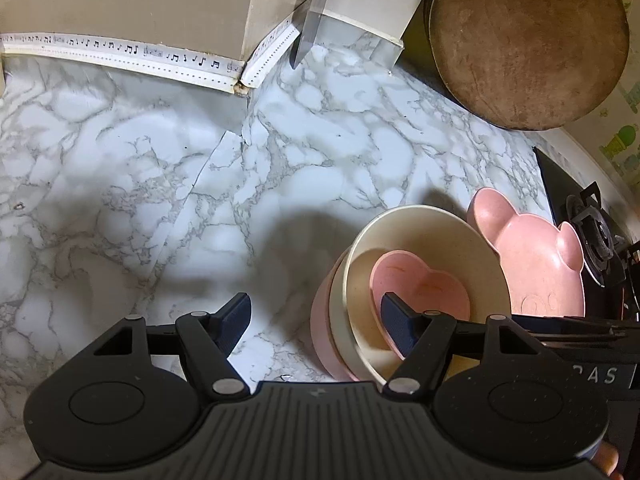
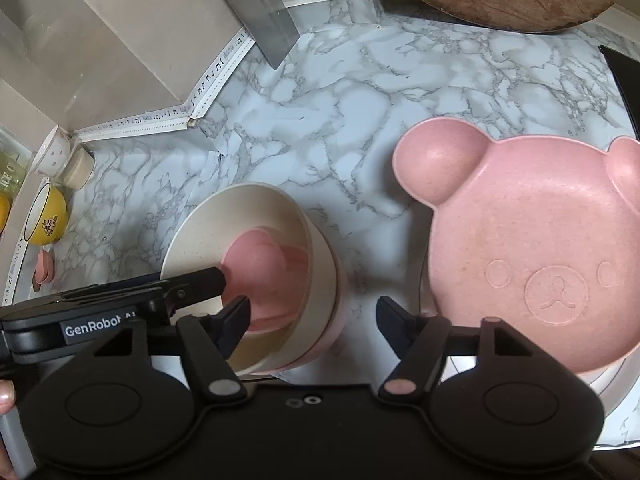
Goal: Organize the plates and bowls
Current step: 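Close both grippers on the cream bowl rim of the nested bowls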
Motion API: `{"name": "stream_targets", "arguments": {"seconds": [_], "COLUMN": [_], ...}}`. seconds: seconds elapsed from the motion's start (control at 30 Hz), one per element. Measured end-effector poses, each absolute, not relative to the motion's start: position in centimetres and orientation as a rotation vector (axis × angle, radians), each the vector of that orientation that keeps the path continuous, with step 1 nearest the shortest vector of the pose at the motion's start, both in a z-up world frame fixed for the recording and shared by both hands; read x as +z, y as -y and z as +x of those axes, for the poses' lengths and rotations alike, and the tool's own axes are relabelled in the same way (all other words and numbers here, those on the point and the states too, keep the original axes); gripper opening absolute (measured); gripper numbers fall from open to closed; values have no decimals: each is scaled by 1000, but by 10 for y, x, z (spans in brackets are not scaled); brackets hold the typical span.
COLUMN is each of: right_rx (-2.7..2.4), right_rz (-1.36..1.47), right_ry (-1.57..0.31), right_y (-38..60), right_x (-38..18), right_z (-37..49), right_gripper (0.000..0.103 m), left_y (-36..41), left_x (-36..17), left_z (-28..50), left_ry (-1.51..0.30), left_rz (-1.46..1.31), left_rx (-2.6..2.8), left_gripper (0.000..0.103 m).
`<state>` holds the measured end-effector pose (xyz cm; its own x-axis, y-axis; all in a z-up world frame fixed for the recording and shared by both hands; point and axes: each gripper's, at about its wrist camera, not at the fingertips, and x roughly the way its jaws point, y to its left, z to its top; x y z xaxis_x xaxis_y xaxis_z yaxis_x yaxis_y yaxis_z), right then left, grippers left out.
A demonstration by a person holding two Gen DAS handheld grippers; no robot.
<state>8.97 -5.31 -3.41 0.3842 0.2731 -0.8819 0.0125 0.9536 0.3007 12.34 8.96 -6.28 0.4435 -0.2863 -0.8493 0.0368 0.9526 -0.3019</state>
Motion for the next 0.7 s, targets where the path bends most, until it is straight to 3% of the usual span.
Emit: {"name": "stream_targets", "arguments": {"seconds": [0.27, 0.6, 0.7], "right_rx": [185, 189, 180], "right_rz": [292, 277, 273], "right_ry": [-1192, -1199, -1197], "right_y": [50, 45, 45], "right_x": [-39, -40, -40], "right_z": [93, 95, 96], "right_gripper": [57, 45, 42], "left_y": [-87, -80, -76], "left_x": [-65, -65, -64], "left_z": [128, 129, 128], "left_ry": [-1105, -1116, -1113], "left_rz": [-275, -274, -253], "left_rx": [-218, -257, -258], "left_gripper": [61, 33, 33]}}
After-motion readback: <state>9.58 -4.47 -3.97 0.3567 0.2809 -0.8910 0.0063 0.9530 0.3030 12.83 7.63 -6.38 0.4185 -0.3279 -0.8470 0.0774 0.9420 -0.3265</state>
